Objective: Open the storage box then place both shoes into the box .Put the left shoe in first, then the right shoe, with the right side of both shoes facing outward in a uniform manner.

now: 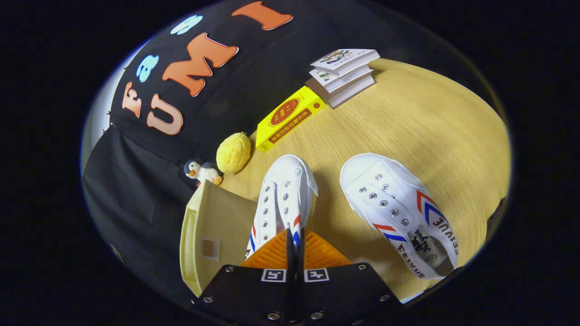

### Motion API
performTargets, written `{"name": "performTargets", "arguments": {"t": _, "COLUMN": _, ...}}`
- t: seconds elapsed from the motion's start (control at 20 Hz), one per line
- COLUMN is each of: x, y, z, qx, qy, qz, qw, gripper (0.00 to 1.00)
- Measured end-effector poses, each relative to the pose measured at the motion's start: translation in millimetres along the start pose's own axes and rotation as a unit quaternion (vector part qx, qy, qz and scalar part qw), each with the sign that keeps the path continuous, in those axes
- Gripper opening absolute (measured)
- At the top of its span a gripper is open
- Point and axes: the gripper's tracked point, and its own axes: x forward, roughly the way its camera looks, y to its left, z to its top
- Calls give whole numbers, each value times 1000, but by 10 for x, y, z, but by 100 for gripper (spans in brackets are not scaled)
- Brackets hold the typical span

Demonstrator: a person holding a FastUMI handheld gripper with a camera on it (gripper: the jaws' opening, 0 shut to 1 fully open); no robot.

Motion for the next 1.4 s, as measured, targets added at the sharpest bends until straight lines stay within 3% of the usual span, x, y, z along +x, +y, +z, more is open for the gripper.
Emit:
{"name": "performTargets", "arguments": {"t": 0.15, "x": -203, "y": 294, "z": 172, "qx": -12, "qy": -26, "qz": 2, "qw": 1000, "gripper": 0}}
{"name": "performTargets", "arguments": {"t": 0.4, "x": -507, "y": 1022, "z": 307, "qx": -11, "qy": -59, "qz": 42, "qw": 997, "gripper": 0}}
{"name": "performTargets", "arguments": {"t": 0.6, "x": -583, "y": 1648, "z": 89, "qx": -35, "qy": -54, "qz": 71, "qw": 995, "gripper": 0}}
{"name": "performTargets", "arguments": {"t": 0.8, "x": -379, "y": 2128, "z": -352, "qx": -34, "qy": -32, "qz": 92, "qw": 995, "gripper": 0}}
{"name": "performTargets", "arguments": {"t": 1.05, "x": 67, "y": 2337, "z": -934, "qx": -26, "qy": 0, "qz": 83, "qw": 996, "gripper": 0}}
{"name": "performTargets", "arguments": {"t": 1.4, "x": 389, "y": 2151, "z": -1198, "qx": -32, "qy": 8, "qz": 34, "qw": 999, "gripper": 0}}
